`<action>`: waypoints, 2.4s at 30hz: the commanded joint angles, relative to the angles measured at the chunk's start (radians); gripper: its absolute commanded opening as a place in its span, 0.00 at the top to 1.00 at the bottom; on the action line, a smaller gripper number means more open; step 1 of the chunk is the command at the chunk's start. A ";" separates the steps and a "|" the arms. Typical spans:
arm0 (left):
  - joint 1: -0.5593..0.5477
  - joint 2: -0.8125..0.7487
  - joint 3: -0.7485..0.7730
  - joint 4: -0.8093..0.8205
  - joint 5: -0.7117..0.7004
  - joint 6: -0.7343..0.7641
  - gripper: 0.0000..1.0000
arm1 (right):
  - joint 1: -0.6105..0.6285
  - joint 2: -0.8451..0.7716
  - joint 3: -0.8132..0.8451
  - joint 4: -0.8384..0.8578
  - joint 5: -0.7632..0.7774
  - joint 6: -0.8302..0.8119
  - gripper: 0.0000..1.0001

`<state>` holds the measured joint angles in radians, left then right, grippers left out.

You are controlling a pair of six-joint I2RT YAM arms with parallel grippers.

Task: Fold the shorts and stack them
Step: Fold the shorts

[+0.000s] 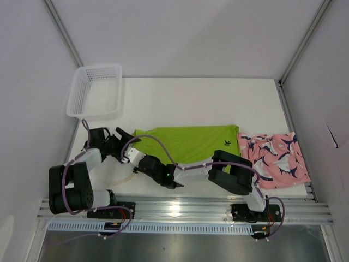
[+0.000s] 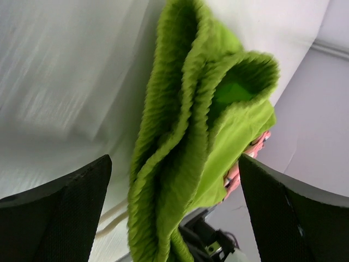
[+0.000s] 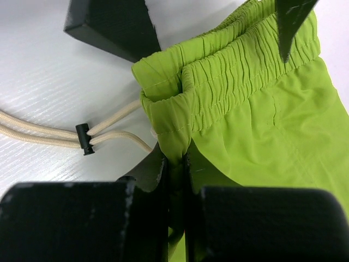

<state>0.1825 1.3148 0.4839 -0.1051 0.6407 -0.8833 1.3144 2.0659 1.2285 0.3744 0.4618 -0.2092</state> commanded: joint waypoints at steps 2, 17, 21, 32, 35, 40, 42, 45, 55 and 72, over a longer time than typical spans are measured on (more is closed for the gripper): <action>-0.020 -0.003 -0.047 0.197 -0.041 -0.091 0.02 | 0.002 -0.070 -0.009 0.067 -0.015 0.025 1.00; -0.060 0.109 -0.048 0.383 -0.044 -0.148 0.37 | 0.006 -0.069 0.000 0.063 -0.046 0.030 1.00; -0.069 0.139 -0.042 0.387 -0.036 -0.138 0.37 | 0.006 -0.061 0.011 0.052 -0.055 0.027 0.99; -0.069 0.127 0.047 0.259 -0.095 -0.037 1.00 | 0.014 -0.116 -0.038 0.038 -0.097 0.048 0.40; -0.068 0.126 0.082 0.199 -0.124 -0.010 1.00 | -0.003 -0.185 -0.058 0.008 -0.161 0.102 0.37; -0.066 0.132 0.148 0.095 -0.180 0.061 1.00 | -0.070 -0.318 -0.147 -0.011 -0.278 0.278 0.50; -0.067 0.123 0.165 0.044 -0.220 0.087 1.00 | -0.144 -0.378 -0.175 -0.026 -0.331 0.356 0.72; -0.067 0.107 0.177 -0.005 -0.260 0.115 1.00 | -0.268 -0.437 -0.230 -0.055 -0.412 0.511 0.99; -0.127 0.006 0.337 -0.220 -0.392 0.173 1.00 | -0.498 -0.304 -0.193 -0.258 -0.802 0.786 1.00; -0.231 0.077 0.545 -0.361 -0.499 0.260 1.00 | -0.607 0.140 0.115 -0.519 -1.600 0.933 1.00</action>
<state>-0.0048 1.3880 0.9447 -0.4263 0.1898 -0.6678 0.7288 2.1223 1.2919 -0.0780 -0.9329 0.6704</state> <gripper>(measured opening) 0.056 0.002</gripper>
